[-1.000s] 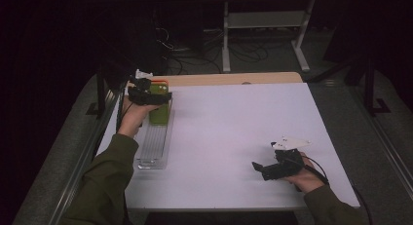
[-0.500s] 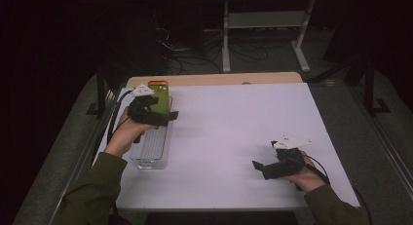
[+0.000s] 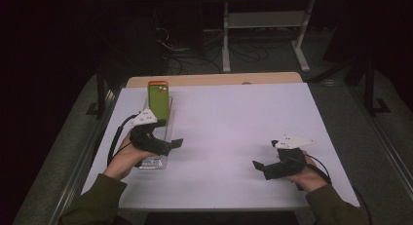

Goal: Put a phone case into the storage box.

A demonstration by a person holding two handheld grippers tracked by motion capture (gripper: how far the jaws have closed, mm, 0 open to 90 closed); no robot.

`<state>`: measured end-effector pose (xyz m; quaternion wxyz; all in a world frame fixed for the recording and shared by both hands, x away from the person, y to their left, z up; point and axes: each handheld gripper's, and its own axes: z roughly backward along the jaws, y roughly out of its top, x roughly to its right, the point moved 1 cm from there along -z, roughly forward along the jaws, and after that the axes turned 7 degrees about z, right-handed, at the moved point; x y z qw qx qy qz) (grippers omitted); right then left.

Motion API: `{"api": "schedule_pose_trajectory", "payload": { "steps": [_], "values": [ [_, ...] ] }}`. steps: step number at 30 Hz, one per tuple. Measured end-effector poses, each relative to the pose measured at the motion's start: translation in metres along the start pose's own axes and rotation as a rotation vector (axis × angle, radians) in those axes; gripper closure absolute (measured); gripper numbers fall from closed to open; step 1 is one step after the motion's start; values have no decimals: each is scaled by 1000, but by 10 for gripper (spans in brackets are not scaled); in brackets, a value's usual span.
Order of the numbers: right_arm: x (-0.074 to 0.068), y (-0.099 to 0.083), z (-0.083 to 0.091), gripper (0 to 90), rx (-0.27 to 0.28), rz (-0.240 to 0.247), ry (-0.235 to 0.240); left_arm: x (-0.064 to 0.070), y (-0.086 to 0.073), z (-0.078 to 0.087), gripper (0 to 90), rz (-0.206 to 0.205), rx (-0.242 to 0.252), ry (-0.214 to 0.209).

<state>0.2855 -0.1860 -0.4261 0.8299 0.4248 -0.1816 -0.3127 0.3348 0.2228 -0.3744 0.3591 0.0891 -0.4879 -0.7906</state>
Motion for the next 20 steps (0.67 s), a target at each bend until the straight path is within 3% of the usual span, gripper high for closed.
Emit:
{"api": "schedule_pose_trajectory", "payload": {
  "steps": [10,20],
  "values": [
    [-1,3,3,9,16,18,8,4,-29,5,0,-1,-7,-27],
    [-3,5,4,9,25,26,10,4,-36,3,0,1,-19,-35]
  ]
}}
